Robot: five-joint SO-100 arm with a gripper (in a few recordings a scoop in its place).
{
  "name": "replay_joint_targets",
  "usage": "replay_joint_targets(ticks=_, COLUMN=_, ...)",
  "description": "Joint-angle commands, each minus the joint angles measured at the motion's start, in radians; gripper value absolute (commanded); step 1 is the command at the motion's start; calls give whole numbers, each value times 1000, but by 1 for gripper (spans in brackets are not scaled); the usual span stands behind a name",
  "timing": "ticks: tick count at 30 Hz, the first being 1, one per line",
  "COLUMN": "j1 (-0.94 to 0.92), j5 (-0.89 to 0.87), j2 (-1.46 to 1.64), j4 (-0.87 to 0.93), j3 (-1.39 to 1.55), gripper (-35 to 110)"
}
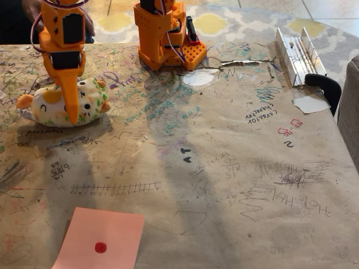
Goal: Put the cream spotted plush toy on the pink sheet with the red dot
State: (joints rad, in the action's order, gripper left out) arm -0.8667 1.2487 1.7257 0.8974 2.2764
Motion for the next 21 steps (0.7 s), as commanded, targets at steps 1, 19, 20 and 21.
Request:
replay_joint_targets(ticks=1, j1=41, j5=-9, j2=-6, j4=54, j3=-57, gripper=43)
replay_joint_targets(ticks=19, j1=126, j5=-132, j2=-75, j4=316, j3=-250, gripper=0)
replay_joint_targets(ticks=20, j1=156, j5=-152, j2=-29, j4=316, j3=-224, gripper=0)
replay_joint_targets(ticks=21, j1=193, j5=-176, j2=31, j4=316, j3=-192, gripper=0)
